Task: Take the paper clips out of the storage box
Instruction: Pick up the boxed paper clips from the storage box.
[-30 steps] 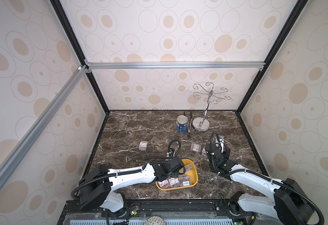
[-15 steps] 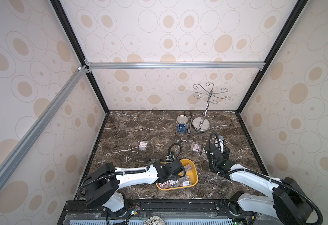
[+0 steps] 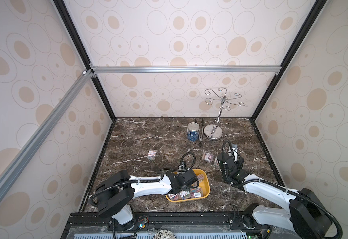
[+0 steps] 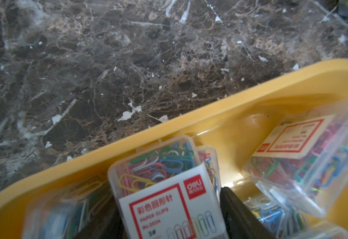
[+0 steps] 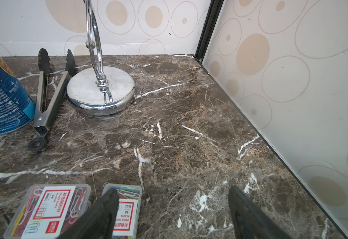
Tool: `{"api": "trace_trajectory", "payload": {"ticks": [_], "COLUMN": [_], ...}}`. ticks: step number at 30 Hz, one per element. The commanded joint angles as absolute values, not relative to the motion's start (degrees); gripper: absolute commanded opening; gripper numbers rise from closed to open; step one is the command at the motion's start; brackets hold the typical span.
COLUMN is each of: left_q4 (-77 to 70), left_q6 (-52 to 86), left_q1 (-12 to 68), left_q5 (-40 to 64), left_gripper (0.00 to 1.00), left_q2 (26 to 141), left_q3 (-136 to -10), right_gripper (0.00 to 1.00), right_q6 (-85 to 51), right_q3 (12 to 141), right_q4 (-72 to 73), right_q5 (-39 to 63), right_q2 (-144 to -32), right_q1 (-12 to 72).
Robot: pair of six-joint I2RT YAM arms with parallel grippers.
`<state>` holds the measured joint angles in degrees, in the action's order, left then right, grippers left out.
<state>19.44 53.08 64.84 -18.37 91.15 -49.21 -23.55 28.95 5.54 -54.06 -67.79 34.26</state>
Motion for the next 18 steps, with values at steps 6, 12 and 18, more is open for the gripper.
{"api": "trace_trajectory", "payload": {"ticks": [6, 12, 18], "left_q4": [20.5, 22.2, 23.2], "left_q6": [51.6, 50.0, 49.7], "left_q1": [64.4, 64.4, 64.4], "left_q5": [-21.7, -23.4, -23.6], "left_gripper": [0.68, 0.57, 0.47], "left_q2": [95.2, 94.2, 93.4], "left_q3": [-53.0, -55.7, -55.9], "right_gripper": [0.84, 0.84, 0.84], "right_q6": [-24.6, -24.9, -25.0], "right_q3": [29.7, 29.9, 30.1], "right_q4": [4.7, 4.3, 3.9], "right_q5": [-55.1, -55.1, -55.1], "right_q2": [-68.1, -68.2, -68.3], "right_q1": [34.1, 34.1, 34.1]}}
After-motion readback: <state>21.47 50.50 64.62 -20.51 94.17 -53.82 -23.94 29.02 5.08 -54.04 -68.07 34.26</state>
